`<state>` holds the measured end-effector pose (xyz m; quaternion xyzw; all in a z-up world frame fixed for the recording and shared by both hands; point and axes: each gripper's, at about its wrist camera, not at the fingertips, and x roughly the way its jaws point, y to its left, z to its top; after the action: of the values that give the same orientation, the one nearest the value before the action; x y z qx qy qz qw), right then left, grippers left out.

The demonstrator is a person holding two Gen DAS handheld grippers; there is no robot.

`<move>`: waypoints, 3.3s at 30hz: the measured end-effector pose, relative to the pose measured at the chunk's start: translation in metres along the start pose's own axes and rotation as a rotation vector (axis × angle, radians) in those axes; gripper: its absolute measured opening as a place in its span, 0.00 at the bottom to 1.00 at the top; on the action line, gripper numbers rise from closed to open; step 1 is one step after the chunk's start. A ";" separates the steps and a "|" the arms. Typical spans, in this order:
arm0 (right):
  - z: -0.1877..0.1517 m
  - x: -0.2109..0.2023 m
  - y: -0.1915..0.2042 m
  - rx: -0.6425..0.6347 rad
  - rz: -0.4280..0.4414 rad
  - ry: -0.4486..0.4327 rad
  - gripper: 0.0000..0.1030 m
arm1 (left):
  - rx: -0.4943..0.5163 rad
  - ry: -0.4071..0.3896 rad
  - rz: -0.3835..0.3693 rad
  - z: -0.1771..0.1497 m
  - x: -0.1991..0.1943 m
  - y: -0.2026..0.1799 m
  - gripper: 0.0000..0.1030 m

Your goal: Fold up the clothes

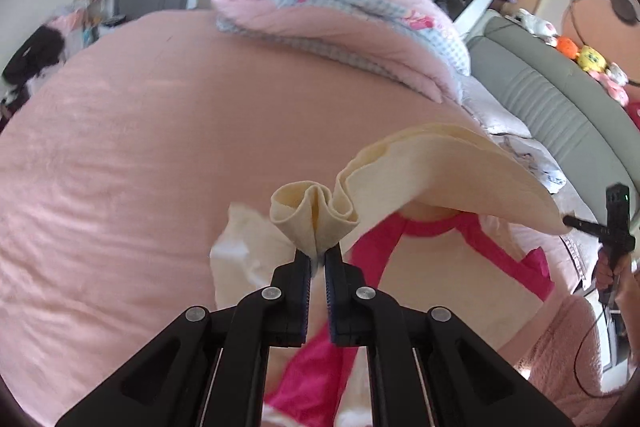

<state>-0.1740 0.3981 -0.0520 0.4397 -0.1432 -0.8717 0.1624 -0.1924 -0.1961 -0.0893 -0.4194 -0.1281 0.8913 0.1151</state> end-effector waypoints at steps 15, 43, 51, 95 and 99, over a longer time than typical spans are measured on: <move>-0.050 -0.010 -0.032 0.182 -0.121 0.094 0.31 | -0.347 0.074 -0.138 -0.060 -0.047 0.057 0.67; -0.074 0.049 -0.006 0.219 -0.103 0.222 0.30 | -0.261 0.304 -0.005 -0.044 0.038 0.026 0.19; -0.081 0.034 -0.028 0.439 0.031 0.105 0.09 | -0.267 0.197 -0.057 -0.034 0.012 0.016 0.07; -0.009 0.121 0.055 -0.177 -0.218 0.149 0.35 | 0.284 0.311 -0.105 -0.033 0.194 -0.217 0.47; -0.052 0.121 0.056 -0.317 -0.246 0.220 0.35 | 0.397 0.338 -0.044 -0.062 0.194 -0.207 0.47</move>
<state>-0.1908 0.2920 -0.1473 0.5150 0.0688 -0.8434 0.1368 -0.2443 0.0675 -0.1992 -0.5287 0.0611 0.8135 0.2345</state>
